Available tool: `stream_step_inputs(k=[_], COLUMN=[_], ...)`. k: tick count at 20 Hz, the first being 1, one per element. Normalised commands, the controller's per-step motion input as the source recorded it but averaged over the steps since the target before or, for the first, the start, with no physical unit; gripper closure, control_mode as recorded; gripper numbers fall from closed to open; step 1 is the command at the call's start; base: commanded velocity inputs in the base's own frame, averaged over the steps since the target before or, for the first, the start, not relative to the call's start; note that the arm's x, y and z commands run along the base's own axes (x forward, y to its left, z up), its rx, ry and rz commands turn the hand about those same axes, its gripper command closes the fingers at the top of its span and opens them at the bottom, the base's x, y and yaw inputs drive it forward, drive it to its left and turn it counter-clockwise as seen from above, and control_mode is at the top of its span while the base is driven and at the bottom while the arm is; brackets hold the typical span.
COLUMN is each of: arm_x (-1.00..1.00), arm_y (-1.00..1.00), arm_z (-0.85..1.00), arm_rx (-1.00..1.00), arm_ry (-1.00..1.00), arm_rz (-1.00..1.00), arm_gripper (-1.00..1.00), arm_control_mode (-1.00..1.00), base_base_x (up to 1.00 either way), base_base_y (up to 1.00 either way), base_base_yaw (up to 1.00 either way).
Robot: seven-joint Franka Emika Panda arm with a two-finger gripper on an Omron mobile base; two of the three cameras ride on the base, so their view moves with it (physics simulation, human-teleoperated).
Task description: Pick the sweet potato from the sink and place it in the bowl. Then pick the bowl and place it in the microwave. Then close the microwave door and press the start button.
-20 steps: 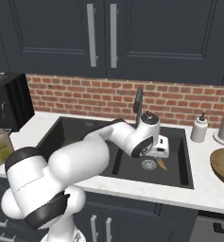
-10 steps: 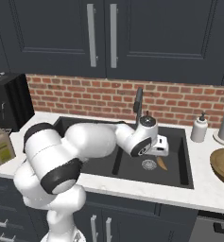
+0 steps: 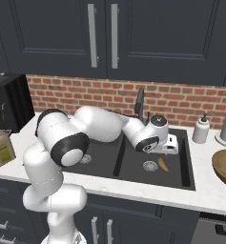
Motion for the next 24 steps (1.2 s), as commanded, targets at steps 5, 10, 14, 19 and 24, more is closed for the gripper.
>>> stream_step_inputs(k=[5,10,14,19,24], arm_x=[0.33,0.22,0.08,0.02,0.0], arm_y=[-0.05,0.0,0.0,0.0,0.0], arm_z=[-0.18,-0.27,-0.18,-0.19,-0.16], arm_rx=[0.0,0.0,0.0,0.0,0.0], arm_ry=[0.01,0.0,0.0,0.0,0.0], arm_rz=[0.0,0.0,0.0,0.0,0.0], arm_gripper=[-1.0,-1.0,-1.0,-1.0,-1.0], arm_control_mode=[-1.0,-1.0,-1.0,-1.0,-1.0], base_base_x=[0.0,0.0,0.0,0.0,0.0], base_base_y=[0.0,0.0,0.0,0.0,0.0], base_base_yaw=[0.0,0.0,0.0,0.0,0.0])
